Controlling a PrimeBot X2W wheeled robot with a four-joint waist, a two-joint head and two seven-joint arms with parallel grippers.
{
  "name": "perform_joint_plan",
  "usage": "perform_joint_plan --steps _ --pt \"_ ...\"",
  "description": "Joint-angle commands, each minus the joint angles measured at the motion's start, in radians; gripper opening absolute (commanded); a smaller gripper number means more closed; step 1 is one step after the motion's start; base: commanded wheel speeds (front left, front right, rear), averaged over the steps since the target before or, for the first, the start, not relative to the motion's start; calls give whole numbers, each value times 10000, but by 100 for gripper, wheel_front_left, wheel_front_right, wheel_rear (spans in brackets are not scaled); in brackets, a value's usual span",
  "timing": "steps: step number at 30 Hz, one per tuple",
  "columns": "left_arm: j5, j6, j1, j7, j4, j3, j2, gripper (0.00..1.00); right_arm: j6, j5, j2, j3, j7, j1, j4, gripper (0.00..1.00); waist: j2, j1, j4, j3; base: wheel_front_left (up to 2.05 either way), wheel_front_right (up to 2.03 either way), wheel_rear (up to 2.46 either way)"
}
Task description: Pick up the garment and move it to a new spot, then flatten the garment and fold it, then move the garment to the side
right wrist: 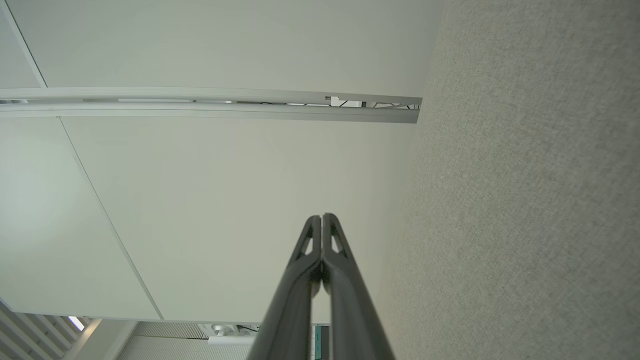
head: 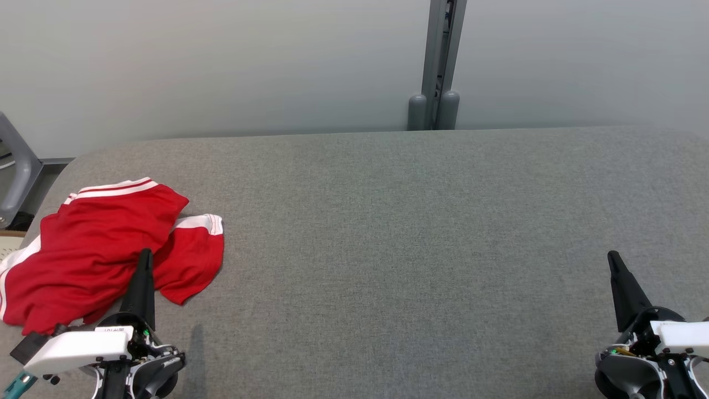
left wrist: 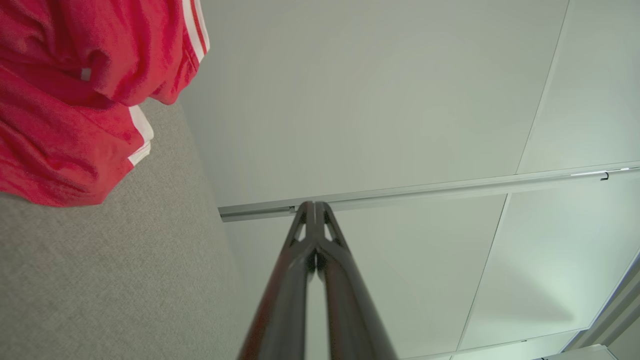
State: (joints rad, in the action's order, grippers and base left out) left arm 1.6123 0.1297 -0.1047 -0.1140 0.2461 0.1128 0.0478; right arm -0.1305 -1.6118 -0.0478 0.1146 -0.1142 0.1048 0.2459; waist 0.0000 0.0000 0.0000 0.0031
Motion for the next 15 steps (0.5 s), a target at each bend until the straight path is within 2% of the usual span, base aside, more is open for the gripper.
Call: perform_joint_plan --steps 1,9,10,15 --pt "10 36 -95 -29 -25 33 51 0 -4 -23 -39 4 -23 76 -28 0 0 0 0 0 0 0 0" --pt "11 36 -95 -29 -25 33 51 0 -4 -23 -39 3 -23 77 -28 0 0 0 0 0 0 0 0" --pt "5 -2 236 32 222 -25 -92 100 13 7 98 -86 51 -226 198 100 0 0 2 3 0 0 0" --pt "-23 0 275 289 6 -87 -71 100 11 16 82 -549 419 -195 -40 100 0 0 11 9 0 0 0"
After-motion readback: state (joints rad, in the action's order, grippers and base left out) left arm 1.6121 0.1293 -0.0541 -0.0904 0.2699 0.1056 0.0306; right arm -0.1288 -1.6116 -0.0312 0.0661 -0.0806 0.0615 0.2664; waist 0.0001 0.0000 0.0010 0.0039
